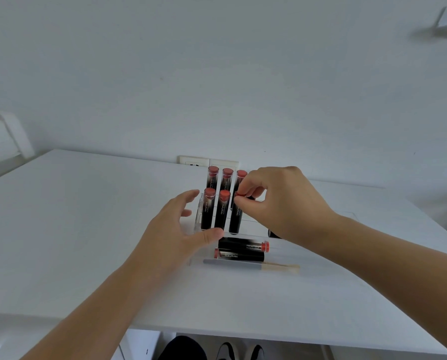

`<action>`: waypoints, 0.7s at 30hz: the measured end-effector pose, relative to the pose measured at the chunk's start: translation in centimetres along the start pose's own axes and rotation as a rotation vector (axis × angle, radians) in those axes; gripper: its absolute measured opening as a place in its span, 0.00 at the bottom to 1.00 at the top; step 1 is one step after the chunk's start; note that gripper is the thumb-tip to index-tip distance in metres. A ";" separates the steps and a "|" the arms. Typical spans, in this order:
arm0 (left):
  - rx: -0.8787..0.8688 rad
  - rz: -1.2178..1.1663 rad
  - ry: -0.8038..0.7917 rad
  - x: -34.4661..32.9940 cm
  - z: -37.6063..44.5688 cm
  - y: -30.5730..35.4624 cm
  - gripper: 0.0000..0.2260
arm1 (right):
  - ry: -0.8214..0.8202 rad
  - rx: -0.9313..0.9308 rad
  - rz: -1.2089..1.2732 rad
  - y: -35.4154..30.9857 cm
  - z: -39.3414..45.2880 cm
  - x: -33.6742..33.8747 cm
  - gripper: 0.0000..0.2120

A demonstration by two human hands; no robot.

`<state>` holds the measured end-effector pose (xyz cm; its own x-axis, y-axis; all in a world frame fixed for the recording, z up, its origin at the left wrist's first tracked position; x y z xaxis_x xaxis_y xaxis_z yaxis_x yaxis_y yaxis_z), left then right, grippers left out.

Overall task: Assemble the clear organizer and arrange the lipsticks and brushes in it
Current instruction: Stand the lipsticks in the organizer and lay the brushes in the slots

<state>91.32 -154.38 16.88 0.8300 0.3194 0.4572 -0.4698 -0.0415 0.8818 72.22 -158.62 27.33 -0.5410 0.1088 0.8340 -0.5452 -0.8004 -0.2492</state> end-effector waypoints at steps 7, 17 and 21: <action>0.006 -0.028 -0.009 0.1 0.0 0.1 0.43 | -0.006 0.008 -0.014 0.0 -0.1 0.3 0.05; 0.009 -0.012 -0.038 0.1 0.1 -0.2 0.43 | -0.211 0.056 0.059 2.8 -0.8 4.0 0.05; 0.008 -0.006 -0.038 0.0 0.2 -0.2 0.43 | -0.609 0.030 -0.062 4.4 -1.8 3.4 0.08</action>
<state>91.46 -154.51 16.73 0.8438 0.2835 0.4556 -0.4624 -0.0468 0.8855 66.83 -160.68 28.12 -0.0407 -0.1936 0.9802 -0.5413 -0.8203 -0.1845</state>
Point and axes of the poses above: each hand's wrist, its own z-axis towards the middle knuckle, its own x-axis out of the back of the hand, y = z × x, the point moved 3 cm from there along z, towards the middle knuckle, and after that the axes turned 11 degrees about x, right-handed, at the moved point
